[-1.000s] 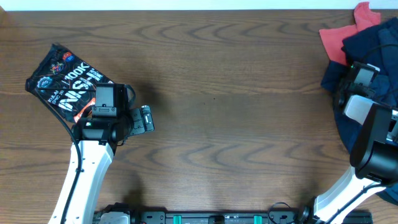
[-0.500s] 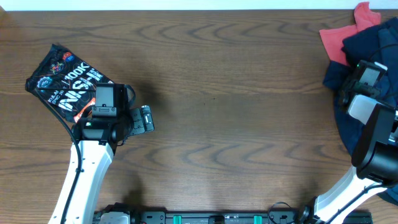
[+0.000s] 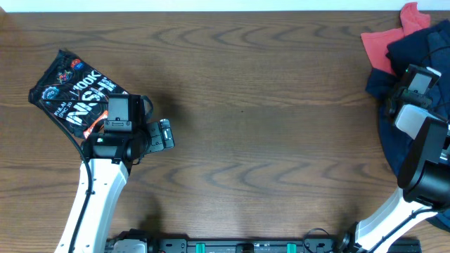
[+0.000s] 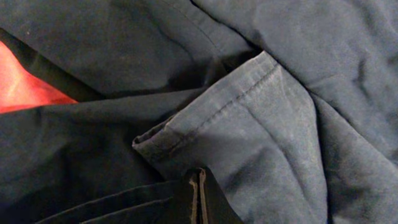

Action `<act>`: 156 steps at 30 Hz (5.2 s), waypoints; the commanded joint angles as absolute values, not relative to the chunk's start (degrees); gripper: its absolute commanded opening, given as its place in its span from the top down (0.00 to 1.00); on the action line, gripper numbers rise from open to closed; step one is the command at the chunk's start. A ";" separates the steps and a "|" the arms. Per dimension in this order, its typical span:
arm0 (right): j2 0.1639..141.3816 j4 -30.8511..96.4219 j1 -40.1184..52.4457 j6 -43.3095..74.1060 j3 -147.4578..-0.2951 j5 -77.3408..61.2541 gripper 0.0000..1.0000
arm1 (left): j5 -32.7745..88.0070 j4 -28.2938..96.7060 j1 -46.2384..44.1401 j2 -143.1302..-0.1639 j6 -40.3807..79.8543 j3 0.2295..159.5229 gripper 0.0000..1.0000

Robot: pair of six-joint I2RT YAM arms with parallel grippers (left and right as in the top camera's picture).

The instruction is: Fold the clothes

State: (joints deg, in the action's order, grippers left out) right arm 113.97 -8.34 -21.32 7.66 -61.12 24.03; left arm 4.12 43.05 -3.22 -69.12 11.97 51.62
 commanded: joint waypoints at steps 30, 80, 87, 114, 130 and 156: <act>108.75 -9.78 -22.37 8.12 -61.91 20.18 0.46 | 4.08 43.03 -3.44 -69.08 11.46 52.95 0.02; 89.67 39.44 -19.22 8.36 -61.91 18.46 0.39 | 4.08 42.78 -3.44 -69.08 11.46 52.95 0.02; 90.04 43.07 -19.25 11.51 -59.29 24.84 0.42 | 4.08 42.78 -3.44 -69.08 11.46 52.95 0.02; 102.04 39.16 -25.87 14.76 -58.98 28.12 0.98 | 4.08 42.78 -3.44 -69.08 11.46 52.95 0.02; 95.26 39.83 -25.91 14.11 -59.46 24.80 0.83 | 4.08 42.81 -3.44 -69.08 11.46 52.95 0.02; 100.53 37.50 -25.98 14.09 -59.35 24.01 0.82 | 4.08 42.83 -3.44 -69.08 11.46 52.95 0.02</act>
